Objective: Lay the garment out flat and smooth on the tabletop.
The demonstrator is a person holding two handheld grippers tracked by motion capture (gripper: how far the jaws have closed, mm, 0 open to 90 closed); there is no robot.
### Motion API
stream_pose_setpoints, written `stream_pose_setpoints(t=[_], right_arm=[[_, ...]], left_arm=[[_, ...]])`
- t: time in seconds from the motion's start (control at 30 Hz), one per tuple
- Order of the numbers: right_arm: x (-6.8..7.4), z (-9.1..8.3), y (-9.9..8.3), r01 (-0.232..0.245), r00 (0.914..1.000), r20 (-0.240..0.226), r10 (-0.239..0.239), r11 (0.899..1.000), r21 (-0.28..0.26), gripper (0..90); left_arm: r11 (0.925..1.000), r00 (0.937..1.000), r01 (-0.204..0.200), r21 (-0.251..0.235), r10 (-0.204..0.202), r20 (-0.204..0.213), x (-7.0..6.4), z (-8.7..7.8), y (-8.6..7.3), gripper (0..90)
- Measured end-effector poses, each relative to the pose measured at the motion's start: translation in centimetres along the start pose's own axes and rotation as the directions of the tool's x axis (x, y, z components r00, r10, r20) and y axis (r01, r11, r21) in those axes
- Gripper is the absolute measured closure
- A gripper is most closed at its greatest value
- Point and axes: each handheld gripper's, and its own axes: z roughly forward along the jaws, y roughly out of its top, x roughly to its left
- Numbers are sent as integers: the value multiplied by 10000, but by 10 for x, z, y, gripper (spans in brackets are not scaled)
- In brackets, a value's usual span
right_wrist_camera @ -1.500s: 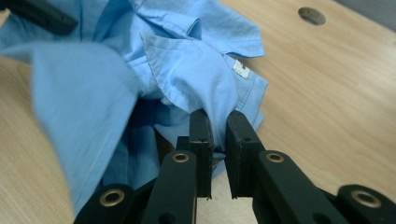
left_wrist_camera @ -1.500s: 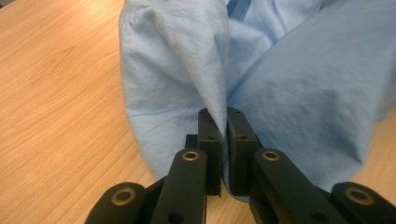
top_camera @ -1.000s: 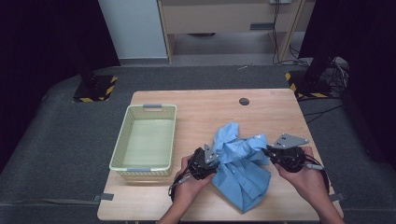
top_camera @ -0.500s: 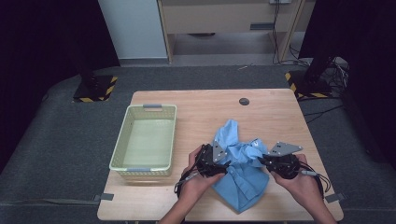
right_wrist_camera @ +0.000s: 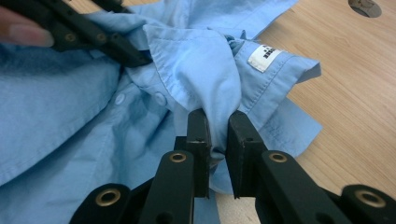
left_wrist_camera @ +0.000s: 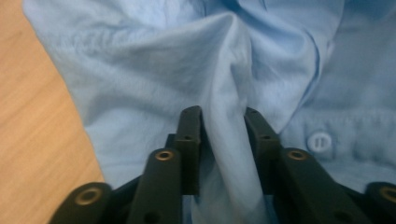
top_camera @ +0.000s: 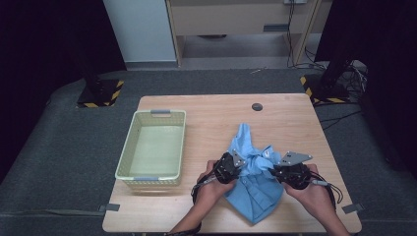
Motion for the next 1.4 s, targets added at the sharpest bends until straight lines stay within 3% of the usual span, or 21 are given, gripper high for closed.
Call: stream_pose_setpoints(t=[0.33,0.77,1.13,1.23,1.4], right_arm=[[-6,10,-1,-273,9994,188,274,9996,-70,732],[-10,8,-15,-729,9966,381,732,9973,-105,440],[-10,-4,-39,-1116,9931,377,1112,9937,107,332],[-11,-6,-48,-1184,9922,420,1174,9928,201,332],[-14,-1,-57,-1306,9913,200,1298,9905,440,408]], left_arm=[[9997,9997,159,-181,-155,180,-9,-11,-20,765],[9991,9996,234,-344,-229,145,-11,-11,-22,760],[9993,9999,133,-354,-131,76,-12,-11,-22,775],[9992,9999,123,-379,-120,74,-12,-10,-23,779],[9993,10000,76,-372,-75,36,-13,-10,-23,783]])
